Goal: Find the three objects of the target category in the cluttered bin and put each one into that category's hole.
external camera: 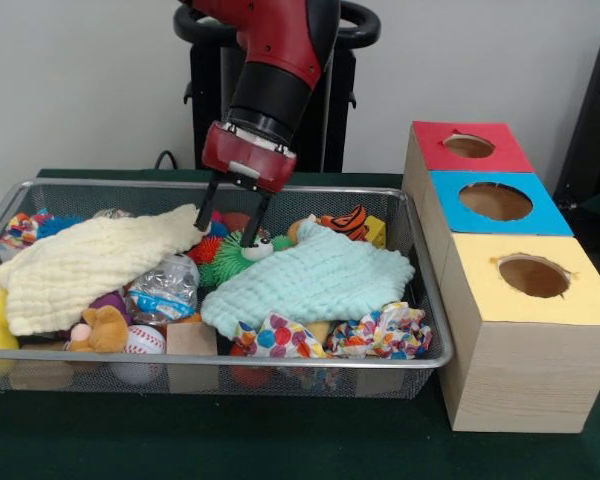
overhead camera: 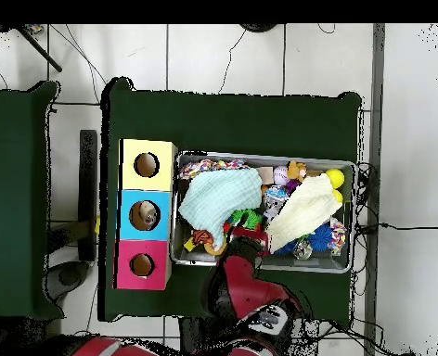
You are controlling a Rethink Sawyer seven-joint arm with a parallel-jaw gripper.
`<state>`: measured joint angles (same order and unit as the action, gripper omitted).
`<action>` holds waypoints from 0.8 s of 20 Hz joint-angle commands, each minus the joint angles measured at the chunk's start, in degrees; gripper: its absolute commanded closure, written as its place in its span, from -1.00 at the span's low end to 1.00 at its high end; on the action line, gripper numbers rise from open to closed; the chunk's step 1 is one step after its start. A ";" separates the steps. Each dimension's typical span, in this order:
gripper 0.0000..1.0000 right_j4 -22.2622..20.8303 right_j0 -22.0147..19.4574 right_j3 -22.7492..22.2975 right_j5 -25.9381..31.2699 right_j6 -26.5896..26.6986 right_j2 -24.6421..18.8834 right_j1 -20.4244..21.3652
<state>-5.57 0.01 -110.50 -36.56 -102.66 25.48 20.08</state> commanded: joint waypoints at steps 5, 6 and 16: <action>-1.00 -18.51 -0.40 19.81 18.07 5.10 -6.54 -4.30; -1.00 -19.02 0.25 20.01 17.72 4.33 -5.82 -4.46; -1.00 -29.34 -1.56 21.63 20.86 -0.40 -10.32 -2.52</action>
<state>-27.96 0.49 -96.48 -22.52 -102.66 24.79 18.01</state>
